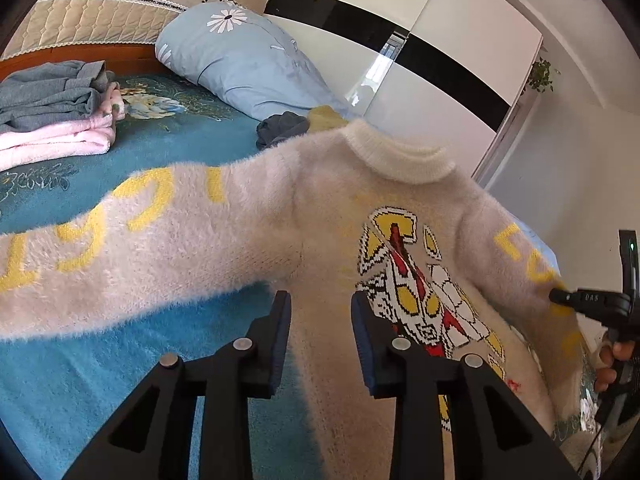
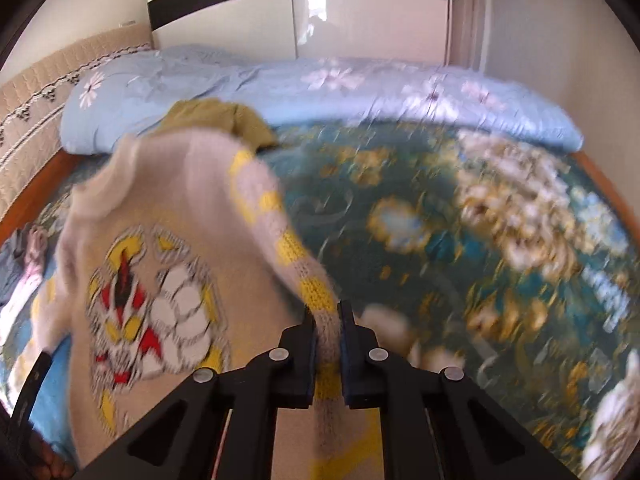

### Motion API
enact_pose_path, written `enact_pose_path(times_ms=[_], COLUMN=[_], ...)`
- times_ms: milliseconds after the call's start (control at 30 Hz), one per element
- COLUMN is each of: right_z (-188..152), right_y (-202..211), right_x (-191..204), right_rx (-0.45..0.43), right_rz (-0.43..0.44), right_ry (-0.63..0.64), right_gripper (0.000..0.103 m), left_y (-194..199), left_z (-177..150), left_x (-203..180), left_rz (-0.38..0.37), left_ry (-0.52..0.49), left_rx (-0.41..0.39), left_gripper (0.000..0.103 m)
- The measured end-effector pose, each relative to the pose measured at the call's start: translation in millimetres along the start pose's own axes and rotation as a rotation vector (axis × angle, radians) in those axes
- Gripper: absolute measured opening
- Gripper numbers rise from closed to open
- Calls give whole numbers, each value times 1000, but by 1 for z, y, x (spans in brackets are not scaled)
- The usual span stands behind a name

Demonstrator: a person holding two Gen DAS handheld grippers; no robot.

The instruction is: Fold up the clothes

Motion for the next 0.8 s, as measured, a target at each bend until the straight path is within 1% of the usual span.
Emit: enact_pose_path(times_ms=[67, 167, 233, 333, 433, 500, 533, 567, 600, 633, 700, 767, 800], right_z=[33, 75, 97, 119, 124, 122, 120, 119, 119, 121, 118, 110, 101], right_y=[-3, -22, -41, -73, -104, -112, -116, -117, -115, -109, -99, -84, -80], right_x=[-7, -9, -6, 1, 7, 5, 5, 3, 1, -3, -8, -11, -13], right_rx=[-60, -92, -81, -49, 5, 22, 31, 36, 35, 24, 6, -12, -6], right_rz=[-77, -162, -194, -235, -262, -239, -227, -190, -140, -100, -52, -26, -11], right_ry=[29, 52, 55, 62, 68, 30, 9, -22, -59, -90, -132, -119, -97], right_gripper=[10, 10, 10, 10, 10, 13, 20, 28, 50, 62, 62, 62, 62], left_y=[-1, -2, -4, -7, -10, -10, -10, -10, -11, -12, -12, -11, -11], left_z=[-1, -2, -4, -5, -4, -4, -4, -4, -4, -4, -5, -5, -5], left_x=[0, -1, -1, -1, -1, -1, 0, 1, 0, 0, -3, -6, -6], left_rz=[-1, -7, -14, -25, -29, -35, -38, -41, -42, -40, -35, -31, -30], left_ry=[-4, -15, -19, -14, -6, 1, 6, 11, 15, 15, 6, -12, -17], left_rx=[3, 14, 23, 37, 48, 52, 53, 56, 59, 63, 65, 63, 63], left_gripper=[32, 32, 32, 32, 33, 33, 33, 33, 33, 34, 36, 38, 38])
Point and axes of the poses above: each gripper's, at about its wrist camera, not at the fingertips, and y roughly against the way its jaws point, x to its left, z to its top, the point moved 9 cm from there along -y, roughly the way its jaws point, and after that the axes turned 8 degrees about -z, right-handed, at the moved point
